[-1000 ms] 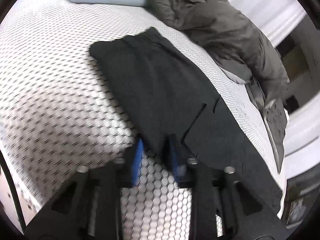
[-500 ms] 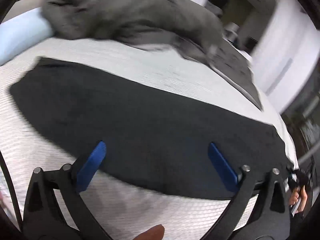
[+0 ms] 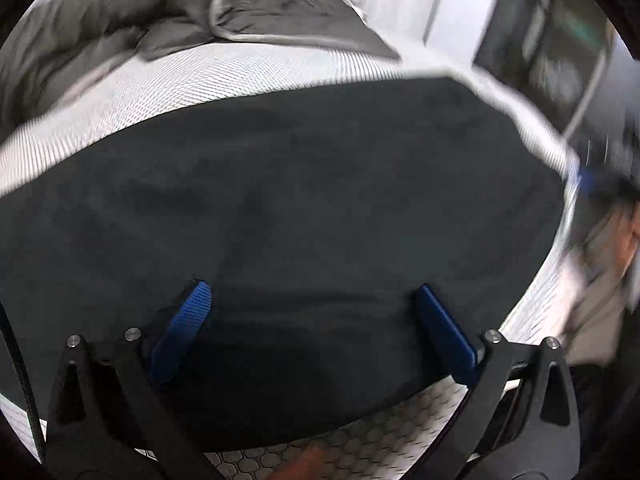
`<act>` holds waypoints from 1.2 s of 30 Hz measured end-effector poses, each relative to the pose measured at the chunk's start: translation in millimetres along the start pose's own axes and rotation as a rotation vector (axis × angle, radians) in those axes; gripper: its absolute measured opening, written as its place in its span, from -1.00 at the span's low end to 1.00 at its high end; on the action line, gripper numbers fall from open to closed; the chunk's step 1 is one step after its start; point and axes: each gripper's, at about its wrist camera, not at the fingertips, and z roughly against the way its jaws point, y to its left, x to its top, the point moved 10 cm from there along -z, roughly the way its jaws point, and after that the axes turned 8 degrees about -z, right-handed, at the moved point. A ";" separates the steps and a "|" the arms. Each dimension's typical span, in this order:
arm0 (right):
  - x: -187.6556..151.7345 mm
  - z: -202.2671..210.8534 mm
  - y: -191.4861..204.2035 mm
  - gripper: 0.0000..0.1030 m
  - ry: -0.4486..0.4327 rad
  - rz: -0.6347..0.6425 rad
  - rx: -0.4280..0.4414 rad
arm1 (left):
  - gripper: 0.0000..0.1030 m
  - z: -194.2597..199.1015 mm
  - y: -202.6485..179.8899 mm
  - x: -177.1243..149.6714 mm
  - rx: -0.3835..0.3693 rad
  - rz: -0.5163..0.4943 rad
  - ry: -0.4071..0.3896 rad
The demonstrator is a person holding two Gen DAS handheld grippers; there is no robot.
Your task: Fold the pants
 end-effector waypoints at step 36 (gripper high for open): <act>9.7 -100.7 143.1 0.64 -0.014 0.539 -0.095 | 0.98 11.8 14.0 27.2 -0.081 0.023 -0.054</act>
